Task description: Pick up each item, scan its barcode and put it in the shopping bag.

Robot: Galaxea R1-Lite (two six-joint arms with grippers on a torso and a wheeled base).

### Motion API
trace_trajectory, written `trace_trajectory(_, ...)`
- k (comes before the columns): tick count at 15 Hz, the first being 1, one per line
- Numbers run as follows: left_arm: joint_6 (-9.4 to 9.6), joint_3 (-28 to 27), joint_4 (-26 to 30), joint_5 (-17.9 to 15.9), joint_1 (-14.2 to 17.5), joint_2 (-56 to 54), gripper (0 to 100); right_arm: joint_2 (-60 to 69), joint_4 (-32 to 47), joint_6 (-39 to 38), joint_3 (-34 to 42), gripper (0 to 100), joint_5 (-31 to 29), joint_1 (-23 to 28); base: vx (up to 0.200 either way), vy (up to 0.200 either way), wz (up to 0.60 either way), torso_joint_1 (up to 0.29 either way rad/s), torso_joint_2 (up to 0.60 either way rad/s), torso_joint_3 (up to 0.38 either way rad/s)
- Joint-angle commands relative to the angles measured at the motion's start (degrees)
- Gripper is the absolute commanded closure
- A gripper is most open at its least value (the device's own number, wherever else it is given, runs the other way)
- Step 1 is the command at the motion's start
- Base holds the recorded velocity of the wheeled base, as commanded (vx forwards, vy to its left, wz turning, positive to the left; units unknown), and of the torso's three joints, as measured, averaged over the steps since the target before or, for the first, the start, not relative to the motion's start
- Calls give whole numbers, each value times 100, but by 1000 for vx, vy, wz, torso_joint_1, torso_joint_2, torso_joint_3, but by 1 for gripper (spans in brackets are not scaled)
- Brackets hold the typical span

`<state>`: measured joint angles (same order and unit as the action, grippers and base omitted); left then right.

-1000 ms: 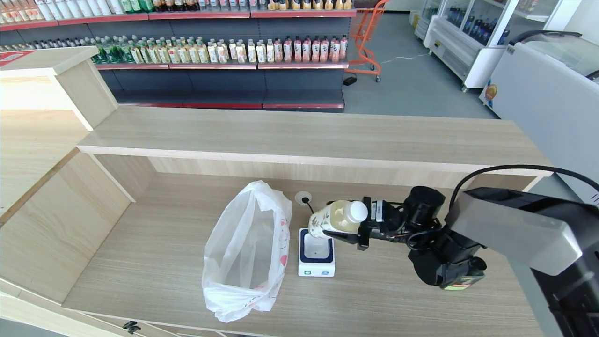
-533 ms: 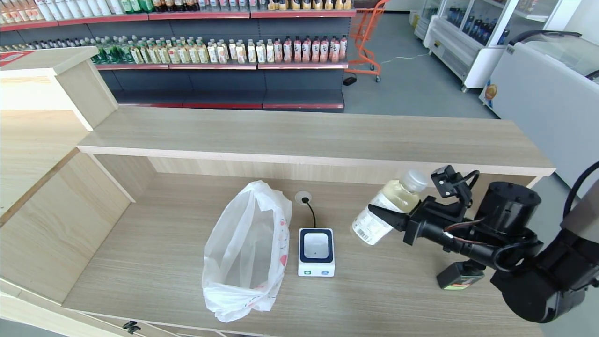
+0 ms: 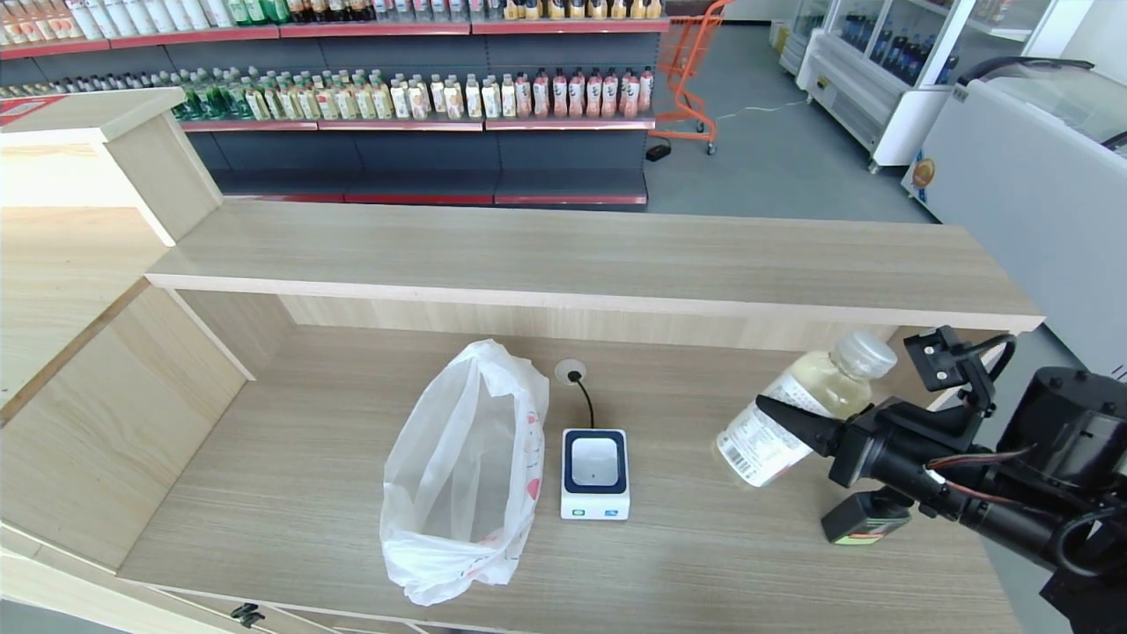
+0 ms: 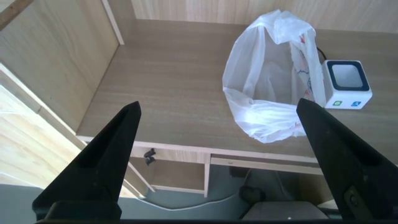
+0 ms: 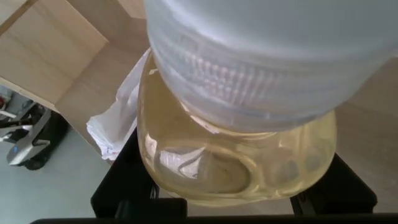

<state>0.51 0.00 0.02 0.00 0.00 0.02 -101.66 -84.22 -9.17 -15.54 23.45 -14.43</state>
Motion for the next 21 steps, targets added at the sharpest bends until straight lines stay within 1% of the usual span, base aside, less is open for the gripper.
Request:
trace_trajectory(1,-7,0,-2,0,0,-2,0,102,-6,-41,51,100,-8,2,0,0,0,0,0,0)
trace_trajectory(3,-25,0,-2,0,0,-2,0,120,3,-182,43,100,-25,-7,0,200,0,2,7,0)
trace_trajectory(6,-25,0,-2,0,0,-2,0,-3,20,-191,7,100,-139,-51,0,200,0,3,-1,7)
trace_trajectory(9,-25,0,6,0,0,-2,0,-82,20,-261,-1,100,-157,-297,0,200,0,4,-2,4)
trace_trajectory(11,-25,0,-2,0,0,-2,0,-258,11,-270,-195,100,-175,-437,0,200,0,5,2,2)
trace_trajectory(14,-34,0,-2,0,0,-2,0,-495,11,-279,-371,100,-245,-754,0,0,0,0,0,0)
trace_trajectory(16,-34,0,-2,0,0,-2,0,-865,20,-270,-740,100,-649,-1141,0,0,0,0,0,0)
trace_trajectory(21,-34,0,-2,0,0,-2,0,-1673,38,-191,-1197,100,-711,-1642,0,0,0,0,0,0)
